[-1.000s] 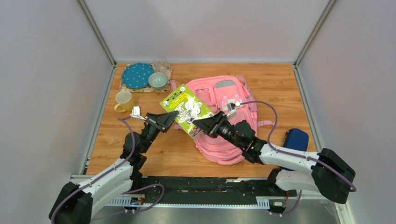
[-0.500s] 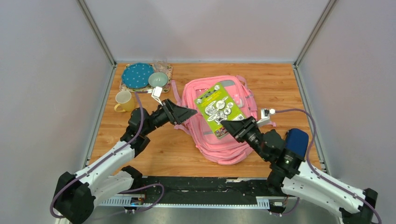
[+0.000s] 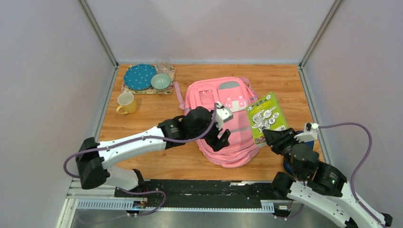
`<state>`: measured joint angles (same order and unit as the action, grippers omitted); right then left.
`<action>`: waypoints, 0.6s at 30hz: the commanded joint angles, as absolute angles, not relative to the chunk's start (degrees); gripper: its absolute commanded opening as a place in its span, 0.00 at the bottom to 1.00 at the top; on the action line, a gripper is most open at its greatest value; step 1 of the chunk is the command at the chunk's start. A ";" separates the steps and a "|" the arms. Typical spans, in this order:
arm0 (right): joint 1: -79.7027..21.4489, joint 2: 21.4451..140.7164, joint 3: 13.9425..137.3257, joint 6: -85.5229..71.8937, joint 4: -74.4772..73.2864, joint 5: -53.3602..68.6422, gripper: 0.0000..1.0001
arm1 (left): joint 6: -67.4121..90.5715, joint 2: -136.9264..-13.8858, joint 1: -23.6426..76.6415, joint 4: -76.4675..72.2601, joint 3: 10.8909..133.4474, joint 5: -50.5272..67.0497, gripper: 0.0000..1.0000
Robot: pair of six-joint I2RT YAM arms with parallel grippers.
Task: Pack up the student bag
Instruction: Place the book in the student bag.
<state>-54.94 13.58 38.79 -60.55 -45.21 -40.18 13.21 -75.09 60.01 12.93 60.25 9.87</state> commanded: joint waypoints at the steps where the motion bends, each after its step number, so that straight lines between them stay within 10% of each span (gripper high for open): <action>1: -54.93 12.48 44.12 -59.59 -52.19 -49.21 0.00 | -3.24 -81.72 65.73 25.13 68.19 -2.54 0.82; 18: -55.02 6.86 43.51 -60.64 -55.81 -50.54 0.00 | -13.36 -97.02 70.14 17.84 72.33 -13.71 0.81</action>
<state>-54.94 8.43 42.22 -59.72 -59.61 -47.09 -10.00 -95.00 69.43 21.93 69.06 -10.33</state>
